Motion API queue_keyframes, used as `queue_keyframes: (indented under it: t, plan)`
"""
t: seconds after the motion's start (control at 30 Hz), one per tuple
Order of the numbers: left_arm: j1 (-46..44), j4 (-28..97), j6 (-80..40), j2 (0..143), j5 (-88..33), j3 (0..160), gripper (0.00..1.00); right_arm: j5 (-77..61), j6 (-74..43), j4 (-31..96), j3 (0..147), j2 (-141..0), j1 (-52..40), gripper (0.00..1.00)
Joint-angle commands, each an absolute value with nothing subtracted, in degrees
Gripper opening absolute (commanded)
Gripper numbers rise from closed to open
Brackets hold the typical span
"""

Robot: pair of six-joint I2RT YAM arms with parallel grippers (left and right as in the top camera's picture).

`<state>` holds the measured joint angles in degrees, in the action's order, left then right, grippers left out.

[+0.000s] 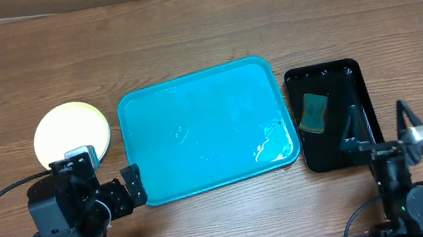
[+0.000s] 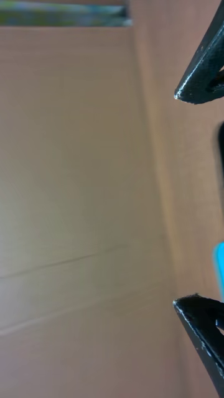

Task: Clean dirty plates on tray and stack at the side

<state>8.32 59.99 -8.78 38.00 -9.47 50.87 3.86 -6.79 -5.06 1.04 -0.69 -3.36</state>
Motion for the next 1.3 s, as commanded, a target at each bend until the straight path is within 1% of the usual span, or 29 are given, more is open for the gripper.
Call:
queue_keyframes:
  t: [0.0,0.13,1.27]
  plan:
    - [8.2,59.9,-8.3,37.9,-10.1,50.8,1.00,0.6,-2.5,-3.2,0.4,-0.2,-2.6,1.00]
    - [8.2,59.9,-8.3,37.9,-10.1,50.8,1.00,-1.4,-1.4,5.1,0.5,-0.2,-2.1,1.00]
    - [8.2,59.9,-8.3,37.8,-10.1,50.8,1.00,-1.4,-1.5,4.8,0.5,-0.2,-2.1,1.00]
